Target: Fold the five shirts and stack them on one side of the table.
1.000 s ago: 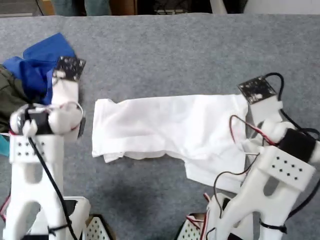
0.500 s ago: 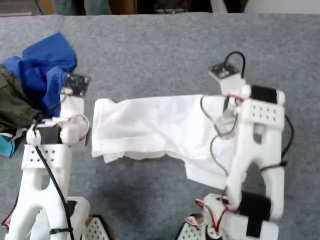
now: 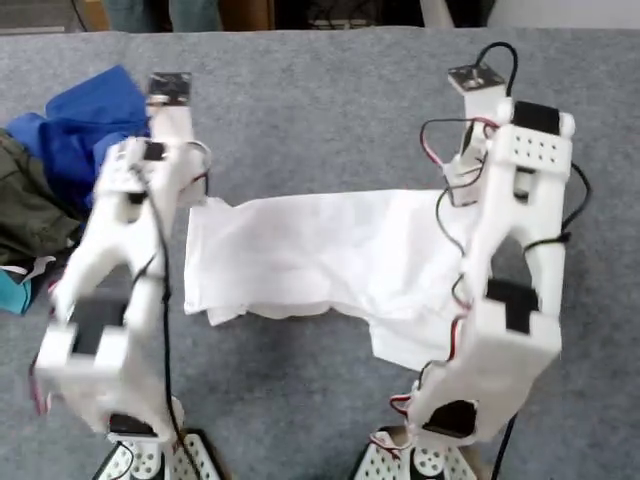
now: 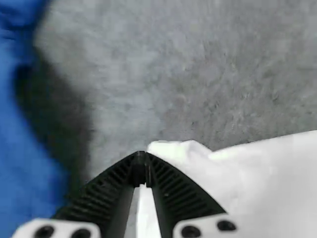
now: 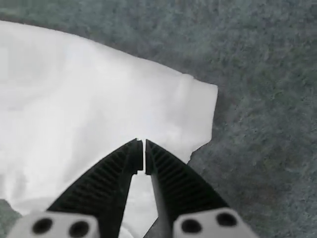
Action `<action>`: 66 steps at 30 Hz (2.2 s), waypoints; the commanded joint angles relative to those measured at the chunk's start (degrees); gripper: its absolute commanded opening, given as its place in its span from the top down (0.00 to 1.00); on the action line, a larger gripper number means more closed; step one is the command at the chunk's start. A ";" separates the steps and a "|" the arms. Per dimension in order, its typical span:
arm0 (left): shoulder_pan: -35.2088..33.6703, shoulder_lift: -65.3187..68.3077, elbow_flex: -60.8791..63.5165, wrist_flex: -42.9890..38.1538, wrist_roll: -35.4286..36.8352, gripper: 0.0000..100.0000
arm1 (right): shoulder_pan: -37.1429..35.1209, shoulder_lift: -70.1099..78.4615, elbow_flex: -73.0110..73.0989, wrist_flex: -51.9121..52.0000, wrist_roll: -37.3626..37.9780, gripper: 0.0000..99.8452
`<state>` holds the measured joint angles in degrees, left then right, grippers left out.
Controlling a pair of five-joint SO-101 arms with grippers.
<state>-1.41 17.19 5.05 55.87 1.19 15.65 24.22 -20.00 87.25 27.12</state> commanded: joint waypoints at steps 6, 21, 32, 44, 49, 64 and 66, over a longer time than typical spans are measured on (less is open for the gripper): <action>-1.36 15.74 -16.57 4.66 5.54 0.97 | 5.01 19.91 -15.52 -0.53 -0.62 0.99; -8.92 17.14 -28.62 15.21 6.42 0.97 | 7.65 31.69 -38.99 11.96 -0.09 0.99; -1.01 3.34 -38.99 39.12 0.44 0.97 | 4.84 18.51 -35.65 13.98 1.76 0.99; 3.47 -30.68 19.91 16.88 -6.42 0.97 | 5.27 -0.57 -17.89 13.10 5.45 0.99; 3.74 -46.07 41.98 3.60 -7.56 0.97 | 5.27 -1.71 -14.46 13.10 5.45 0.99; 1.71 -49.85 60.09 -3.69 -8.53 0.97 | 5.80 -13.49 27.12 -18.20 -0.09 0.99; 1.27 -50.46 60.18 -3.34 -8.53 0.97 | 5.80 -13.93 32.66 -24.26 -1.41 0.99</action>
<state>0.79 -31.43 65.10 52.53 -6.99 21.36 13.76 5.49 72.22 27.65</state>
